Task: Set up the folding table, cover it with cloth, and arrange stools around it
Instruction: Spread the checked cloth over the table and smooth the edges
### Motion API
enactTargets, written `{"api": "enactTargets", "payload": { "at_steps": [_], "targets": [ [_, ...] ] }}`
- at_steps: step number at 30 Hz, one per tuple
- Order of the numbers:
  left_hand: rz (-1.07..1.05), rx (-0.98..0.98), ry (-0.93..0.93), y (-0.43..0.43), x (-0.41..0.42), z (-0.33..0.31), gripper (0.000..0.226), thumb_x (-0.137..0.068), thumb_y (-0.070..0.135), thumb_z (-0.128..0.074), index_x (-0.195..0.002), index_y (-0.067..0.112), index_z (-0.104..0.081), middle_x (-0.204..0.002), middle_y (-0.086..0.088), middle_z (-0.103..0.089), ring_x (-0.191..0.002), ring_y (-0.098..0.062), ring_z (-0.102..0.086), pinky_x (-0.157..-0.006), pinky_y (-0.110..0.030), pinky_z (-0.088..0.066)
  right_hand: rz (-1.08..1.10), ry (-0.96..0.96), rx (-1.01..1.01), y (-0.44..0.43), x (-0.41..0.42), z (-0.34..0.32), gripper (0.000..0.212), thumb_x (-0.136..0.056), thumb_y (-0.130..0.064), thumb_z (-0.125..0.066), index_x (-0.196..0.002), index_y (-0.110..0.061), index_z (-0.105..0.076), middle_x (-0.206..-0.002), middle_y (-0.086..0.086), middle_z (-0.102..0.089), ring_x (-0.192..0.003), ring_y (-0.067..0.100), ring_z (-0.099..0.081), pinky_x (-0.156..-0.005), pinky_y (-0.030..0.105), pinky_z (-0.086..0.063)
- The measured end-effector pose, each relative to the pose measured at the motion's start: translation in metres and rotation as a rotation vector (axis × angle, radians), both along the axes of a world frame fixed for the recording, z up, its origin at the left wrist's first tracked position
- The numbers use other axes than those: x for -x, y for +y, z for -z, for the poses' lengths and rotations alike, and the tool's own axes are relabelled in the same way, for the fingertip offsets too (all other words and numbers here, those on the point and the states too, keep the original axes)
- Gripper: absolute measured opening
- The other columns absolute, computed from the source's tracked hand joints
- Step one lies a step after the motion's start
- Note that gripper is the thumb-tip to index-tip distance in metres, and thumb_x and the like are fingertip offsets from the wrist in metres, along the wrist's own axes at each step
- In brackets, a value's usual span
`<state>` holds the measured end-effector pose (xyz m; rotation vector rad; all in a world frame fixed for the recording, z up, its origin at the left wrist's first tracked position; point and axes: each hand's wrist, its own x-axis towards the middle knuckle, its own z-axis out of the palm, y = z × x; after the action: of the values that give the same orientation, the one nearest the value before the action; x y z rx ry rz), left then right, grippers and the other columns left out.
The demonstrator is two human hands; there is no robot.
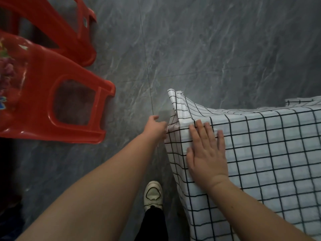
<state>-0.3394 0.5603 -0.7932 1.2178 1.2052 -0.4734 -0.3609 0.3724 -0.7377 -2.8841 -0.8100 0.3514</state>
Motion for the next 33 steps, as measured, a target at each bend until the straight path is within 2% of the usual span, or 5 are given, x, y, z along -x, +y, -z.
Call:
{"api": "enactTargets", "payload": {
  "at_steps": [6,14,25,30,33],
  "targets": [
    [-0.082,0.129,0.099,0.009,0.003,0.022,0.014,-0.097,0.018,-0.047,-0.084,0.014,-0.049,-0.068,-0.005,-0.038,-0.044,-0.012,-0.029,-0.043,-0.016,-0.024,0.001,-0.017,0.015,0.001,0.002,0.003,0.071,-0.091,-0.033,-0.04,-0.159,-0.018,-0.022,-0.167,0.003,-0.016,-0.155,0.024,-0.009,-0.123,0.055,-0.004],
    [-0.175,0.438,0.146,0.041,-0.017,0.033,0.028,-0.098,0.03,-0.053,-0.076,0.014,-0.055,-0.051,0.006,-0.041,-0.042,-0.004,-0.032,-0.035,-0.014,-0.03,0.008,-0.031,0.005,0.002,0.001,0.003,0.07,-0.091,-0.033,-0.04,-0.158,-0.018,-0.026,-0.166,0.004,-0.019,-0.155,0.024,-0.011,-0.123,0.056,-0.007],
    [-0.578,0.746,-0.194,0.068,0.028,0.02,0.009,-0.079,0.025,-0.06,-0.078,0.016,-0.059,-0.08,-0.001,-0.049,-0.066,-0.019,-0.049,-0.076,-0.036,-0.039,0.011,-0.01,0.026,0.002,0.003,0.0,0.069,-0.092,-0.034,-0.039,-0.158,-0.018,-0.026,-0.167,0.003,-0.019,-0.155,0.023,-0.01,-0.123,0.055,-0.007],
    [-0.506,0.692,-0.203,0.081,0.007,0.011,0.018,-0.08,0.039,-0.067,-0.077,0.021,-0.072,-0.08,0.0,-0.058,-0.077,-0.022,-0.055,-0.089,-0.048,-0.041,0.006,-0.007,0.032,0.003,0.003,-0.001,0.069,-0.092,-0.034,-0.038,-0.158,-0.018,-0.026,-0.166,0.004,-0.019,-0.155,0.023,-0.008,-0.124,0.053,-0.003],
    [-0.617,0.605,-0.155,0.086,-0.003,0.013,0.015,-0.09,0.024,-0.055,-0.08,0.016,-0.063,-0.086,-0.003,-0.056,-0.079,-0.022,-0.058,-0.072,-0.048,-0.056,0.008,-0.01,0.034,0.002,0.002,-0.001,0.069,-0.092,-0.034,-0.038,-0.158,-0.017,-0.027,-0.166,0.003,-0.019,-0.155,0.022,-0.007,-0.124,0.053,-0.003]
  ]
}}
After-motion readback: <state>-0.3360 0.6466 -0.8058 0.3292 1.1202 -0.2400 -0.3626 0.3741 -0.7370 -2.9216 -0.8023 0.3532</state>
